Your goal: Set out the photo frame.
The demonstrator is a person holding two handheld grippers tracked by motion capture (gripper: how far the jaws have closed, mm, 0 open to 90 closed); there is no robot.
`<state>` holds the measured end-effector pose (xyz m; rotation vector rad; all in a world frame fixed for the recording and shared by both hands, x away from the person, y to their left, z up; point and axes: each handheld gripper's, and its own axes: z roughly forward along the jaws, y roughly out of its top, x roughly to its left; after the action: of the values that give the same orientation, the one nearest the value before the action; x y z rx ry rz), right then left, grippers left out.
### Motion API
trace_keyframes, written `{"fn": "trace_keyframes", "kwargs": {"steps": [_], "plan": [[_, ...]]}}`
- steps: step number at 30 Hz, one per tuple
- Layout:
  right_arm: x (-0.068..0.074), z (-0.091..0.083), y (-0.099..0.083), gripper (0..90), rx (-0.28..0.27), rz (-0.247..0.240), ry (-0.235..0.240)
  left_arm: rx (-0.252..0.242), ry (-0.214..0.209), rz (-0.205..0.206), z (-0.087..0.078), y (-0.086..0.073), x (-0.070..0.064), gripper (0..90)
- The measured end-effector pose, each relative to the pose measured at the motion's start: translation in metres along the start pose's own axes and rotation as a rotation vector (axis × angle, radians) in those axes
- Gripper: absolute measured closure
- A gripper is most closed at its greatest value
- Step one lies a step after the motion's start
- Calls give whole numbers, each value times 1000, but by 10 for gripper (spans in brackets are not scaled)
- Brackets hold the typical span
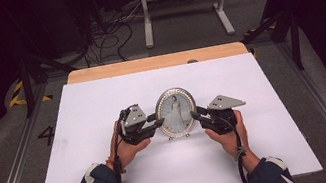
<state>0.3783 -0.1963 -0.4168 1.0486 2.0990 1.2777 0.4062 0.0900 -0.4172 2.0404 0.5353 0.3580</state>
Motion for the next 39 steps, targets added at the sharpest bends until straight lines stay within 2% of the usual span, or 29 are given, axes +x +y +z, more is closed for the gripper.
{"fn": "trace_keyframes", "kwargs": {"steps": [4,7,14,15,20,21,23,26,31,34,39], "plan": [[3,-2,3,705,22,-61,-26,1,9,17,1,0,-2,690],[4,-2,3,689,28,-86,-25,0,12,23,1,0,-2,686],[6,-1,2,671,48,-118,-21,9,29,45,1,1,-4,632],[6,-1,1,640,51,-127,-24,14,39,55,1,1,-5,618],[6,-2,2,624,49,-133,-32,13,46,58,-1,1,-6,563],[6,-3,2,601,50,-137,-31,12,44,60,-1,1,-7,545],[6,-2,2,558,54,-143,-29,19,64,83,-3,2,-8,499],[7,-2,2,459,63,-147,-36,17,84,69,-4,1,-9,403],[6,-4,4,351,68,-141,-47,46,115,67,-5,1,-9,258],[6,-5,4,274,67,-143,-61,48,120,61,-6,0,-9,206],[4,-5,3,216,80,-150,-69,46,136,79,-8,-1,-11,147]]}}
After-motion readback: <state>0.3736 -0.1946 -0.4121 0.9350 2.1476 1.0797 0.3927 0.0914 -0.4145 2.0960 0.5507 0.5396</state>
